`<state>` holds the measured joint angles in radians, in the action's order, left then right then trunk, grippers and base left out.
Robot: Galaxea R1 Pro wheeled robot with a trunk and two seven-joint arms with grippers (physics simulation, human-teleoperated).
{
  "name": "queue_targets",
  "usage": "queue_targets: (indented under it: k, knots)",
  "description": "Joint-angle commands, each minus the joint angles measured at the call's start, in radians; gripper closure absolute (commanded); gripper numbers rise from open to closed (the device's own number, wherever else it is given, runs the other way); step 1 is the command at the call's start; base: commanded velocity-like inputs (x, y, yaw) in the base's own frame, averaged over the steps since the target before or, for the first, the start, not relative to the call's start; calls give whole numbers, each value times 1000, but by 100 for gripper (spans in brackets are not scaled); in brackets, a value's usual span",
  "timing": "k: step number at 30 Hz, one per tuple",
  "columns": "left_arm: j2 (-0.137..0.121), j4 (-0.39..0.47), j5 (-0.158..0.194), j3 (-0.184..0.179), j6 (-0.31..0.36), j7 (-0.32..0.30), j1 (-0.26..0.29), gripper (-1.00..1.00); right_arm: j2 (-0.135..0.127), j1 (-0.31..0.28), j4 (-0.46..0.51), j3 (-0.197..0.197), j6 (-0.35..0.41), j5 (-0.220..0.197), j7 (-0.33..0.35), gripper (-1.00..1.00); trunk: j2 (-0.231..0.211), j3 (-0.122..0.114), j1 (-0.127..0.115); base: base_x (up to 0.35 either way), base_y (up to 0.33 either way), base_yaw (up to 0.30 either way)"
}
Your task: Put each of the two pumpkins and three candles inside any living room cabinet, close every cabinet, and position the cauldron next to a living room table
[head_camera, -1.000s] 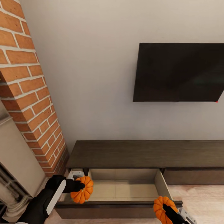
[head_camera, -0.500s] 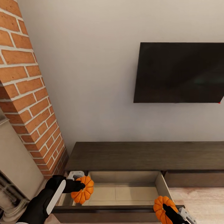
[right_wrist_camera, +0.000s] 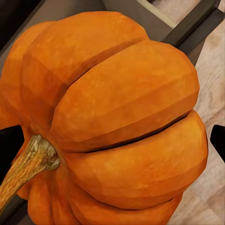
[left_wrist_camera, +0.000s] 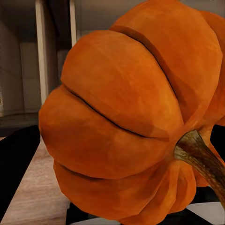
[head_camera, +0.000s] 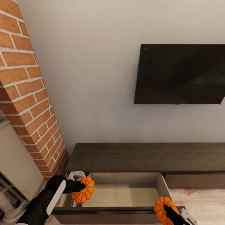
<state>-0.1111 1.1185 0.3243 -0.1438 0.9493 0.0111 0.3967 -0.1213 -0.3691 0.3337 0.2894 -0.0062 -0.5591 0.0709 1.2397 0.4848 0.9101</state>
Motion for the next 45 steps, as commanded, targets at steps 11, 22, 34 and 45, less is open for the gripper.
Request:
queue_targets:
  k: [11,22,34,45]
  knots:
    - [0,-4,0,-2,3,2,1,100,0,-1,-1,3,1,-1,3,100,-77,-34,-42,0,0,0]
    - [6,-11,-1,-5,-5,5,1,100,0,-1,2,3,0,1,6,100,-154,-68,-84,0,0,0]
    - [11,-31,1,-10,-84,11,1,100,0,-1,20,-72,2,15,2,100,-238,-106,-130,0,0,0]
    - [37,-82,-2,-21,-139,13,1,100,51,-4,408,-282,324,18,-213,100,-315,-140,-173,0,0,0]
